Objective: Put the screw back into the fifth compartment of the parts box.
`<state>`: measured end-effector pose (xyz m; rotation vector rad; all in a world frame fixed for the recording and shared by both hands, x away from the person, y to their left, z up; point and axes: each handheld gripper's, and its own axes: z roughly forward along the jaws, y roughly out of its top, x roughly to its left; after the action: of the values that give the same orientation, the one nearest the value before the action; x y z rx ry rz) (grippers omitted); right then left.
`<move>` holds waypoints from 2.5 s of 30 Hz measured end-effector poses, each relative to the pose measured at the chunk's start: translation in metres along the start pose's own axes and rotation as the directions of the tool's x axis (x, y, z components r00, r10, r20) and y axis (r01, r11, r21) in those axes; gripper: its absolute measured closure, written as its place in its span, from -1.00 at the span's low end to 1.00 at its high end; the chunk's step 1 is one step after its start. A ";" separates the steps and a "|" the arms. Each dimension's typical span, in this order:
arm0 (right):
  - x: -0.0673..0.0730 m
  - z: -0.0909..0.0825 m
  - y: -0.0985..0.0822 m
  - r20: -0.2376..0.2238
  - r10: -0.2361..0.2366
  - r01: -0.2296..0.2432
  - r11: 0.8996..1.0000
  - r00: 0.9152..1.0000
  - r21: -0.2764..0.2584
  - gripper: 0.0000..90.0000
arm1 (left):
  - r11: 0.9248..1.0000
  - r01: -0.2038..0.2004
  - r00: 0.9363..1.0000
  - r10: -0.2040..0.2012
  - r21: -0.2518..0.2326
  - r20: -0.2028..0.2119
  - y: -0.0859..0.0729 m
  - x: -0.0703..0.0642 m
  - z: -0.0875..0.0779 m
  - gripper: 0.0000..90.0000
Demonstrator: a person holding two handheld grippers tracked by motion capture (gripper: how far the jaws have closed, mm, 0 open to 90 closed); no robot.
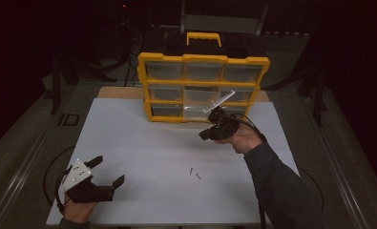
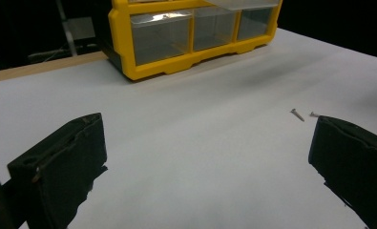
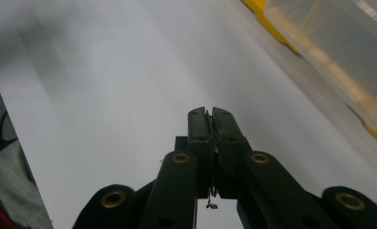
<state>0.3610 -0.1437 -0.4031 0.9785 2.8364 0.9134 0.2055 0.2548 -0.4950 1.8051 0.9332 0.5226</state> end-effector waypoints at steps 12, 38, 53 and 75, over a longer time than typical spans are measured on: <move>-0.009 -0.018 0.014 0.021 0.025 -0.025 0.999 0.999 -0.032 0.95 | 1.000 0.001 1.000 -0.001 -0.003 0.001 0.000 0.000 0.000 -1.00; -0.031 -0.047 0.040 0.088 0.106 -0.097 0.991 0.991 -0.094 0.94 | 1.000 0.000 1.000 0.000 0.000 0.003 0.000 0.000 0.000 -1.00; -0.048 -0.052 0.053 0.143 0.182 -0.163 0.977 0.973 -0.134 0.94 | 1.000 0.003 1.000 -0.003 -0.003 0.000 0.000 0.000 0.000 -1.00; -0.057 -0.047 0.051 0.200 0.234 -0.195 0.961 0.951 -0.197 -0.54 | 1.000 0.002 1.000 -0.002 -0.001 0.000 0.000 0.000 -0.001 -1.00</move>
<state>0.4265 -0.1679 -0.3472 1.2950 2.4545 0.9801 0.2051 0.2554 -0.4947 1.8028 0.9342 0.5218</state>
